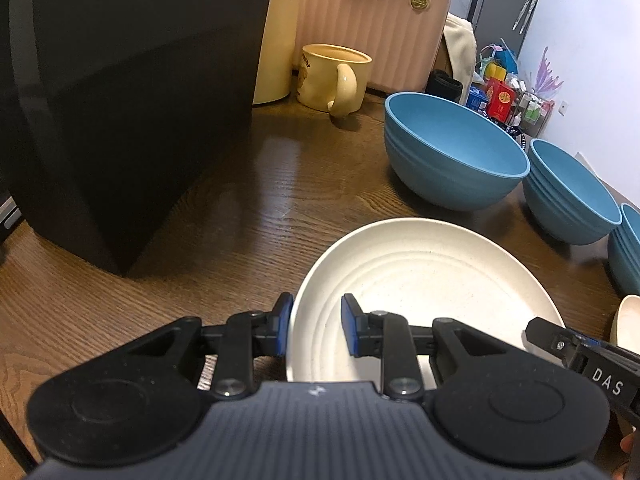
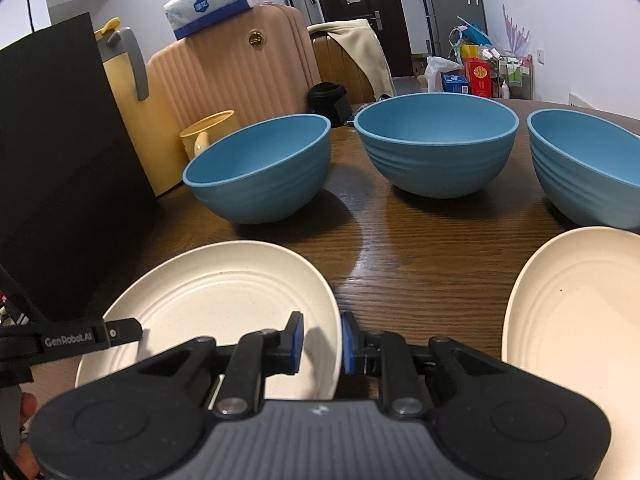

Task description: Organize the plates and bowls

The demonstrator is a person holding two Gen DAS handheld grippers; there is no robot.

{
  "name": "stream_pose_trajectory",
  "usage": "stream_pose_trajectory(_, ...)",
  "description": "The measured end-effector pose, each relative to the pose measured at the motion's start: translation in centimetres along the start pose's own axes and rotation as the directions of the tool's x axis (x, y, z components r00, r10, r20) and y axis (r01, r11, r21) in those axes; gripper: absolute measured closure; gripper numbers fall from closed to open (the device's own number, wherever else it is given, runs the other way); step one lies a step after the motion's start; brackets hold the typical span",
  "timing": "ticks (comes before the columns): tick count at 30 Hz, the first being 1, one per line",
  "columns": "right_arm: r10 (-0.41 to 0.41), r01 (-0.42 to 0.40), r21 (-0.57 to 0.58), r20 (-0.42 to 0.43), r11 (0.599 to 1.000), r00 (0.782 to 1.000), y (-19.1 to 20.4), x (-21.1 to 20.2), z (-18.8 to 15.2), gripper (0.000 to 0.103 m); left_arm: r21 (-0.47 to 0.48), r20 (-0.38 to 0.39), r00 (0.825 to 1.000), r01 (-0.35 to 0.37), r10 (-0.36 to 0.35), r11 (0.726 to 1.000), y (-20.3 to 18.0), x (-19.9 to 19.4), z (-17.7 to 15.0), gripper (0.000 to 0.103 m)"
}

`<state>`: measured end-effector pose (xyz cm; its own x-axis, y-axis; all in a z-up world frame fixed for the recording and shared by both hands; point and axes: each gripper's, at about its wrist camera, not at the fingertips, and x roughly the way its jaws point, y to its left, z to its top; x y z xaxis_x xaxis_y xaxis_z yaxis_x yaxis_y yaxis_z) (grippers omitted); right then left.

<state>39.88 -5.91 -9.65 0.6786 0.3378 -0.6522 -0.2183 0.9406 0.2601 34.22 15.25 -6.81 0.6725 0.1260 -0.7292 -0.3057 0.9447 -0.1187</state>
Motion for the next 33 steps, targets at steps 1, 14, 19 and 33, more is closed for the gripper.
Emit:
stream_pose_trajectory(1,0.0,0.0,-0.001,0.002,1.0,1.0,0.0,0.0,0.0,0.084,0.002,0.002,1.0,-0.001,0.001,1.0,0.0,0.0,0.0,0.076)
stream_pose_trajectory(14,0.008,-0.008,-0.005,-0.002,1.0,1.0,-0.1,-0.2,0.1,0.079,0.012,-0.011,1.0,-0.002,0.002,1.0,-0.2,0.2,0.0,0.063)
stream_pose_trajectory(19,0.005,-0.005,-0.004,0.029,1.0,1.0,-0.3,-0.9,0.3,0.044,0.004,0.053,0.997,-0.054,0.053,0.999,0.0,-1.1,0.1,0.015)
stream_pose_trajectory(33,0.0,0.0,-0.001,0.08,1.0,0.997,-1.5,-5.2,0.2,0.0,0.006,0.127,0.99,-0.057,0.056,0.998,0.3,-5.6,-0.3,0.0)
